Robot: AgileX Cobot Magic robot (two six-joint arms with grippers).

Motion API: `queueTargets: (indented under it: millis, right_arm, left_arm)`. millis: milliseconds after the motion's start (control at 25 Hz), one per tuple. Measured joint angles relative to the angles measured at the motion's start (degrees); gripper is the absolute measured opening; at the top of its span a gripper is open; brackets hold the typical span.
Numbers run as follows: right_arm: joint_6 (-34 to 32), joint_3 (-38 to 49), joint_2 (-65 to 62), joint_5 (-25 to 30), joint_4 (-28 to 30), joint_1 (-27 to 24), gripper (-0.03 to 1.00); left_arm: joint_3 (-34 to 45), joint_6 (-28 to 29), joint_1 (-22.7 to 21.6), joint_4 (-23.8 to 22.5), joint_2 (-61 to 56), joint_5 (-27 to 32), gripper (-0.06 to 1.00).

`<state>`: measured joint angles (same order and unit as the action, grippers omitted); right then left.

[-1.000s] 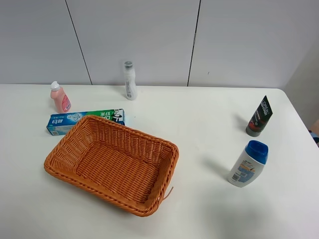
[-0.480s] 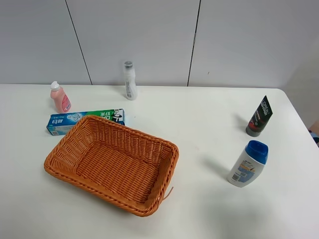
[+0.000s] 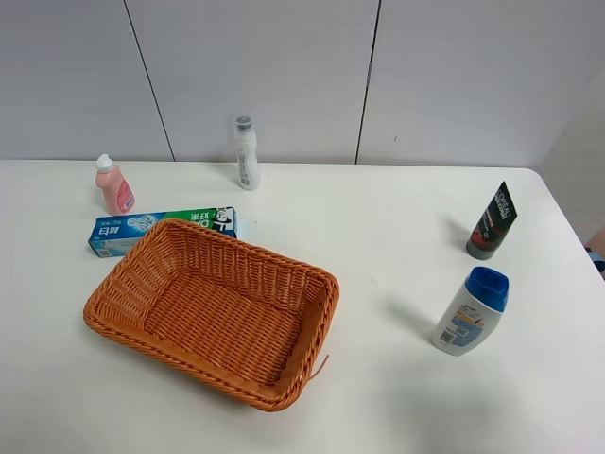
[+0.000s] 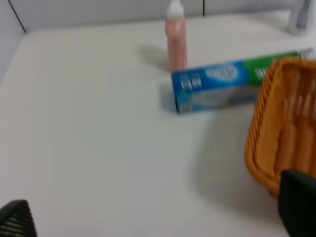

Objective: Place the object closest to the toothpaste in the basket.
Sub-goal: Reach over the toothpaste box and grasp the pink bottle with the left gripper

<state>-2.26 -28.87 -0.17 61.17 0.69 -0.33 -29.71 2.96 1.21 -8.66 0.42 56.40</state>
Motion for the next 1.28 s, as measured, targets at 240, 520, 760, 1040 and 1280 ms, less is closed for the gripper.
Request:
queueTargets:
  millis: [240, 520, 760, 1040, 1280]
  right_arm:
    - [0.0, 0.0, 0.0, 0.0, 0.0, 0.0, 0.99]
    - [0.0, 0.0, 0.0, 0.0, 0.0, 0.0, 0.99]
    - [0.0, 0.0, 0.0, 0.0, 0.0, 0.0, 0.99]
    - [0.0, 0.0, 0.0, 0.0, 0.0, 0.0, 0.99]
    - [0.0, 0.0, 0.0, 0.0, 0.0, 0.0, 0.99]
  left_arm:
    - [-0.53, 0.0, 0.0, -0.87, 13.83, -25.87, 1.0]
    - [-6.44, 0.0, 0.0, -1.13, 45.55, -43.51, 1.0]
    - [-17.11, 0.0, 0.0, -0.92, 71.02, -47.58, 1.0]
    - [-24.1, 1.27, -4.63, 0.41, 87.96, -51.43, 1.0]
    - [-24.1, 1.77, -7.5, 2.92, 94.47, -54.46, 1.0]
